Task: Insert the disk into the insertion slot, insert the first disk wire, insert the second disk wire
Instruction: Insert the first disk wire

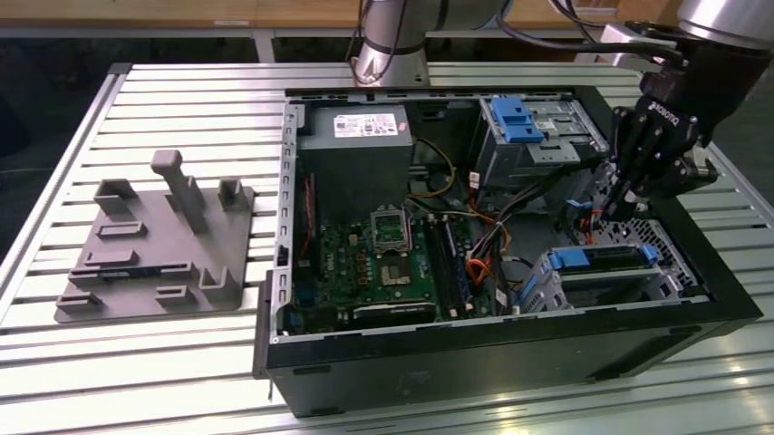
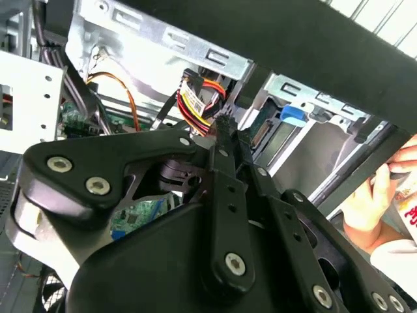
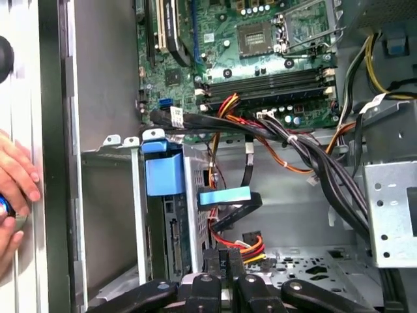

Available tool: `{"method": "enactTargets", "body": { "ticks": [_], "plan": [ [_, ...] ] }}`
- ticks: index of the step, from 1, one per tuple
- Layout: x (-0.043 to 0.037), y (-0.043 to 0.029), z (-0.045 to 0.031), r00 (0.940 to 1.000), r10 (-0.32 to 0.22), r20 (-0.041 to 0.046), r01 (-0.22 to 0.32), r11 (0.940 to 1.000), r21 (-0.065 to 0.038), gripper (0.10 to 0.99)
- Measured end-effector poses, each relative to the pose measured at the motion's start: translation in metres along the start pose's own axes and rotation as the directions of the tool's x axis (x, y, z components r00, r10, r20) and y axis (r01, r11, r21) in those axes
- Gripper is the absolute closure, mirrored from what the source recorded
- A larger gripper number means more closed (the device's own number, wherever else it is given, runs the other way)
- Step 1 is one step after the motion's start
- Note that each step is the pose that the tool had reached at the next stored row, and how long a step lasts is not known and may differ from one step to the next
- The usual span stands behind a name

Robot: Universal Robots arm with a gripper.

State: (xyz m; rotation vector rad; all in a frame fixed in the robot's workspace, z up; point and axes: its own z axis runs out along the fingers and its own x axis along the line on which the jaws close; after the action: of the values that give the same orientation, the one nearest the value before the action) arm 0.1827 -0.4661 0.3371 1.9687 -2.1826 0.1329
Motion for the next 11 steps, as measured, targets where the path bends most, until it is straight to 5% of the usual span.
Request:
{"method": "enactTargets", "body": {
  "ticks": [6,11],
  "plan": [
    [0.0007,0.0003,0.0000,0.9987,-0.050,-0.0002,0.050,0.9985,0.020,0.918],
    [0.0057,0.0045,0.0013,0.9985,-0.055,0.0065,0.054,0.9982,0.027,0.918]
  ]
}}
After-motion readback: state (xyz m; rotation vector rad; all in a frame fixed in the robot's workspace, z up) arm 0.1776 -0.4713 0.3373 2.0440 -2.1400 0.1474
